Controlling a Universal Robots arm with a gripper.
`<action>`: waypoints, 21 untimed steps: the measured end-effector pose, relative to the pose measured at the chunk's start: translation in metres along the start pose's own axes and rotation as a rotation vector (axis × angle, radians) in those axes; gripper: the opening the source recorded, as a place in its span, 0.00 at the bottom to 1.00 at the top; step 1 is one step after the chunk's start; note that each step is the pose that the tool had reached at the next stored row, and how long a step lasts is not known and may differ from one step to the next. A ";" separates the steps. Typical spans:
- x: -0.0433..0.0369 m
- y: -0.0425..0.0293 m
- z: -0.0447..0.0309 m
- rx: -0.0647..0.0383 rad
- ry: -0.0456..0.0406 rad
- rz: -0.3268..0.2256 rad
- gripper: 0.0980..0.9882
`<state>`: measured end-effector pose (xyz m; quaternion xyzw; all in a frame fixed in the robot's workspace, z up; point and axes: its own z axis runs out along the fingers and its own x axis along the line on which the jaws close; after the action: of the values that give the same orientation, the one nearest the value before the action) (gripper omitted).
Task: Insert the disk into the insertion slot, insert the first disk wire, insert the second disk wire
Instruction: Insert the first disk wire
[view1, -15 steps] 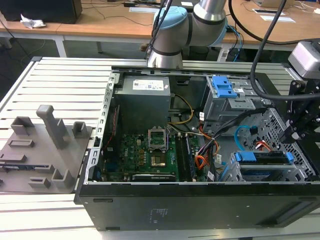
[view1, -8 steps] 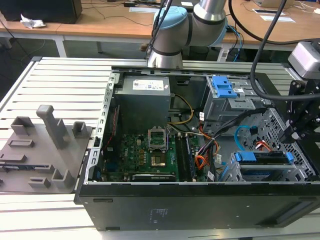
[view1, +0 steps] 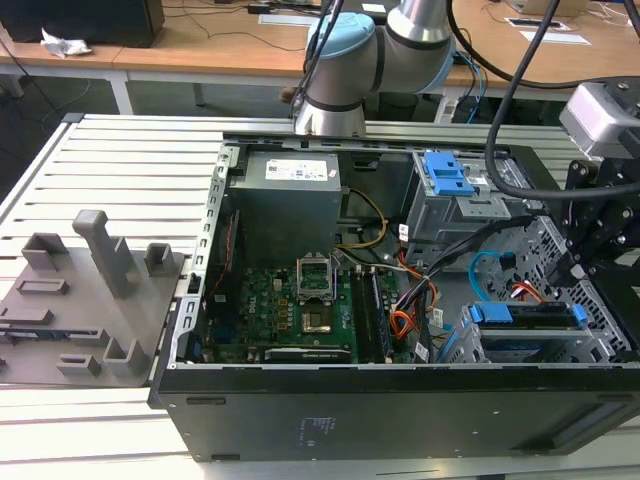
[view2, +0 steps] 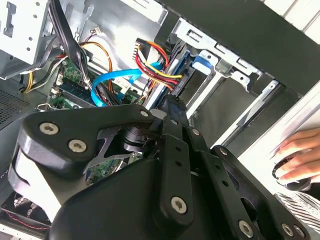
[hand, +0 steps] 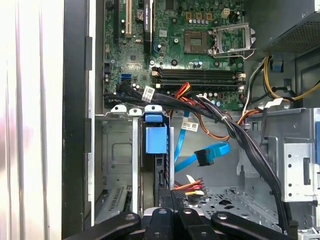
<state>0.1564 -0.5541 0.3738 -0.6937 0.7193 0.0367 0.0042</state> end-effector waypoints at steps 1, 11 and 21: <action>0.0001 0.0016 0.0000 0.000 0.0001 0.000 0.01; 0.0006 0.0153 0.0006 0.000 0.0002 0.000 0.01; 0.0014 0.0366 0.0016 0.000 0.0001 0.000 0.01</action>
<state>0.1197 -0.5541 0.3738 -0.6937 0.7193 0.0365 0.0043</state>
